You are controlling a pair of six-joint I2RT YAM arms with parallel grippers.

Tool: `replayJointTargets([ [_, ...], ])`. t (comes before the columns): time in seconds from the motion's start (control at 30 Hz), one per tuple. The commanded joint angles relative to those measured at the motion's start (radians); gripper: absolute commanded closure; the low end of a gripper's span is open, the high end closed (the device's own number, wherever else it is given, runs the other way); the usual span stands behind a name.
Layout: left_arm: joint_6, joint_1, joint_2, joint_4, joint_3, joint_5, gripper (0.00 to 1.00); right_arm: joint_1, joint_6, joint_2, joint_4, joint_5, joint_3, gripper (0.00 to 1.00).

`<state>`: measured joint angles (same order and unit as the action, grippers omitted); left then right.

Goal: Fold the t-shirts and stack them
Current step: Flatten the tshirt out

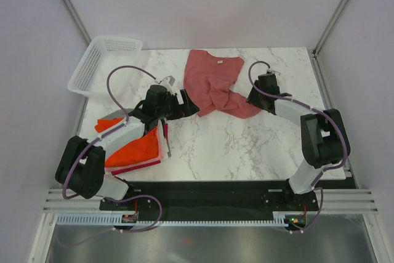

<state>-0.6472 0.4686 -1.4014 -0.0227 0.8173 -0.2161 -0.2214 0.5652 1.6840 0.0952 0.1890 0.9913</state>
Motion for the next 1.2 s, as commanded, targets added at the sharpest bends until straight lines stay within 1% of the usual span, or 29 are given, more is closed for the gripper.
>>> replayJointTargets([
  [0.0, 0.070, 0.002, -0.039, -0.148, 0.017, -0.065, 0.05, 0.001, 0.001, 0.045, 0.031, -0.048, 0.061, 0.40],
  [0.03, 0.073, 0.004, -0.038, -0.160, 0.005, -0.054, 0.07, 0.001, 0.004, 0.040, 0.031, -0.048, 0.050, 0.63],
  [0.1, 0.075, 0.005, -0.024, -0.183, -0.016, -0.028, 0.07, 0.001, 0.009, 0.013, 0.032, -0.020, 0.027, 0.84],
  [0.13, 0.075, 0.005, -0.007, -0.198, -0.038, -0.005, 0.07, 0.001, 0.007, -0.039, 0.037, -0.005, 0.003, 0.97],
  [0.17, 0.077, 0.005, -0.001, -0.198, -0.044, 0.007, 0.07, 0.001, 0.007, -0.070, 0.050, 0.018, -0.005, 1.00],
  [0.2, 0.080, 0.005, 0.004, -0.198, -0.052, 0.017, 0.07, 0.002, 0.007, -0.139, 0.069, 0.086, -0.009, 1.00],
  [0.27, 0.080, 0.005, 0.004, -0.198, -0.052, 0.021, 0.07, 0.008, 0.004, -0.216, 0.144, 0.156, -0.006, 1.00],
  [0.3, 0.081, 0.007, 0.002, -0.197, -0.047, 0.020, 0.07, 0.016, 0.004, -0.298, 0.168, 0.188, -0.003, 1.00],
  [0.37, 0.083, 0.005, -0.007, -0.187, -0.043, 0.018, 0.07, 0.048, 0.009, -0.386, 0.231, 0.213, 0.010, 1.00],
  [0.4, 0.084, 0.007, -0.005, -0.186, -0.041, 0.020, 0.08, 0.071, 0.019, -0.474, 0.286, 0.272, 0.021, 1.00],
  [0.47, 0.084, 0.007, -0.001, -0.184, -0.043, 0.026, 0.08, 0.095, 0.042, -0.567, 0.326, 0.317, 0.014, 1.00],
  [0.5, 0.089, 0.008, 0.004, -0.183, -0.043, 0.027, 0.08, 0.108, 0.053, -0.658, 0.343, 0.334, 0.003, 1.00],
  [0.6, 0.103, 0.015, -0.013, -0.148, -0.018, 0.040, 0.07, 0.126, 0.045, -0.771, 0.359, 0.349, -0.048, 1.00],
  [0.67, 0.106, 0.022, -0.043, -0.081, 0.014, 0.061, 0.07, 0.125, 0.032, -0.784, 0.409, 0.351, -0.052, 1.00],
  [0.7, 0.109, 0.024, -0.074, -0.065, 0.041, 0.063, 0.07, 0.125, 0.027, -0.782, 0.441, 0.349, -0.052, 0.88],
  [0.73, 0.107, 0.030, -0.086, -0.056, 0.049, 0.067, 0.07, 0.125, 0.022, -0.782, 0.454, 0.345, -0.056, 0.69],
  [0.77, 0.106, 0.031, -0.091, -0.051, 0.052, 0.067, 0.07, 0.125, 0.018, -0.782, 0.459, 0.342, -0.060, 0.46],
  [0.8, 0.109, 0.033, -0.094, -0.051, 0.054, 0.069, 0.07, 0.126, 0.016, -0.787, 0.460, 0.342, -0.065, 0.18],
  [0.87, 0.110, 0.038, -0.094, -0.051, 0.057, 0.069, 0.07, 0.125, -0.016, -0.790, 0.440, 0.328, -0.071, 0.16],
  [0.9, 0.113, 0.038, -0.094, -0.051, 0.057, 0.070, 0.07, 0.126, -0.033, -0.778, 0.422, 0.287, -0.068, 0.16],
  [0.97, 0.115, 0.039, -0.093, -0.049, 0.057, 0.070, 0.07, 0.125, -0.085, -0.739, 0.399, 0.209, -0.049, 0.22],
  [1.0, 0.115, 0.041, -0.091, -0.051, 0.059, 0.073, 0.07, 0.125, -0.097, -0.683, 0.393, 0.129, -0.034, 0.28],
  [1.07, 0.115, 0.041, -0.091, -0.048, 0.059, 0.077, 0.07, 0.123, -0.135, -0.618, 0.373, 0.022, 0.000, 0.33],
  [1.1, 0.118, 0.041, -0.093, -0.046, 0.060, 0.078, 0.07, 0.123, -0.145, -0.548, 0.345, -0.034, 0.009, 0.40],
  [1.13, 0.116, 0.041, -0.093, -0.045, 0.062, 0.081, 0.07, 0.116, -0.142, -0.511, 0.341, -0.105, 0.035, 0.42],
  [1.17, 0.116, 0.041, -0.094, -0.043, 0.060, 0.083, 0.07, 0.106, -0.140, -0.473, 0.333, -0.123, 0.050, 0.43],
])
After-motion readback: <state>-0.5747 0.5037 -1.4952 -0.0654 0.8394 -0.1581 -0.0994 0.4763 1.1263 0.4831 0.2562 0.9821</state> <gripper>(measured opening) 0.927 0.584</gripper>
